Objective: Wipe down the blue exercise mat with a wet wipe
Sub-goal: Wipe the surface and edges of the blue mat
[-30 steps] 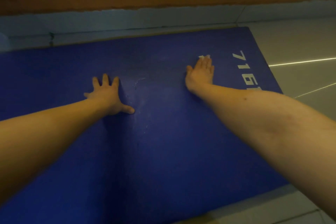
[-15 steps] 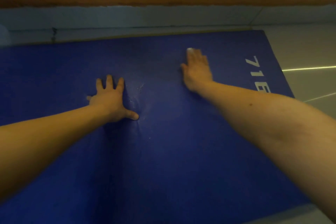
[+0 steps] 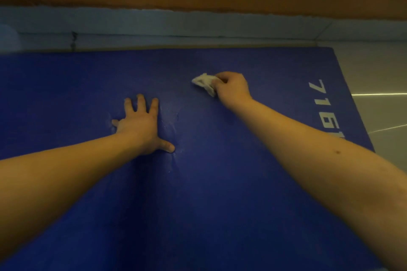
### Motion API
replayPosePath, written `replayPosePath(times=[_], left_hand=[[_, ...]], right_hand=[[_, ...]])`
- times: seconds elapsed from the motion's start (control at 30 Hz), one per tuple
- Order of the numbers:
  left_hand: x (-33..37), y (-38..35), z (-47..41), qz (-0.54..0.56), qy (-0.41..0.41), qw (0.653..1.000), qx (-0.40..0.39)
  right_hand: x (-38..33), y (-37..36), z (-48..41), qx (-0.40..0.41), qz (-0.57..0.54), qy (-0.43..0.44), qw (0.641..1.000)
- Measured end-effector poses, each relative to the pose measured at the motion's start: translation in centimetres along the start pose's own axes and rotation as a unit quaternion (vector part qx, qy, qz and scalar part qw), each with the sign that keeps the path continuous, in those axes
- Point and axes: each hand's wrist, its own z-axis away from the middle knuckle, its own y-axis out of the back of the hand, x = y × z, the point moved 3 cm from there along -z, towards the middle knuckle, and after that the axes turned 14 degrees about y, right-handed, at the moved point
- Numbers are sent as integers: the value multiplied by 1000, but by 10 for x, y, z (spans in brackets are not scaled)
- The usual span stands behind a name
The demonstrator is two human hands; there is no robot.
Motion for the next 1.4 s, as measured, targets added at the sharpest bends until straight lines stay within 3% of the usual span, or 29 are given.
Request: replayPosePath(times=[0.1, 0.2, 0.27, 0.37, 0.5, 0.57, 0.6, 0.67, 0.77, 0.87, 1.0, 1.07, 1.13, 1.2, 1.27, 1.4], left_hand=[[0, 0, 1, -2, 2, 1000, -1], [0, -1, 0, 2, 1, 1000, -1], [0, -1, 0, 2, 1, 1000, -4], [0, -1, -2, 4, 2, 1000, -4], [0, 0, 0, -1, 3, 1000, -4], [-1, 0, -1, 0, 3, 1000, -3], [-1, -1, -1, 0, 1, 1000, -3], [0, -1, 0, -1, -1, 1000, -1], [2, 0, 0, -1, 1, 1000, -3], [1, 0, -1, 2, 3, 1000, -10], [2, 1, -2, 2, 2, 1000, -17], [3, 1, -2, -1, 4, 1000, -15], [2, 0, -3, -3, 5, 1000, -11], [2, -1, -3, -1, 2, 1000, -12], [1, -1, -2, 1, -2, 1000, -9], [2, 0, -1, 2, -6, 1000, -11]], right_hand=[[4, 10, 3, 34, 216, 33, 975], [2, -2, 10, 113, 165, 193, 961], [2, -21, 16, 97, 155, 258, 949], [-3, -44, 22, 44, 193, 284, 938], [-9, -41, 15, -4, 149, 274, 950], [-3, -14, 2, -3, 118, 174, 978], [9, 7, -5, 50, 73, 99, 991], [35, 50, -18, 147, 11, -45, 988], [63, 79, -26, 212, 31, -148, 966], [48, 45, -34, 235, 22, -151, 960], [-24, -36, -26, 28, 131, 2, 991], [-59, -73, -9, -67, 122, 109, 984], [-68, -87, -1, -99, 36, 138, 985], [-51, -70, -11, -79, -18, 131, 988], [-17, -30, -33, -6, -70, 32, 997], [39, 44, -55, 138, -17, -110, 984]])
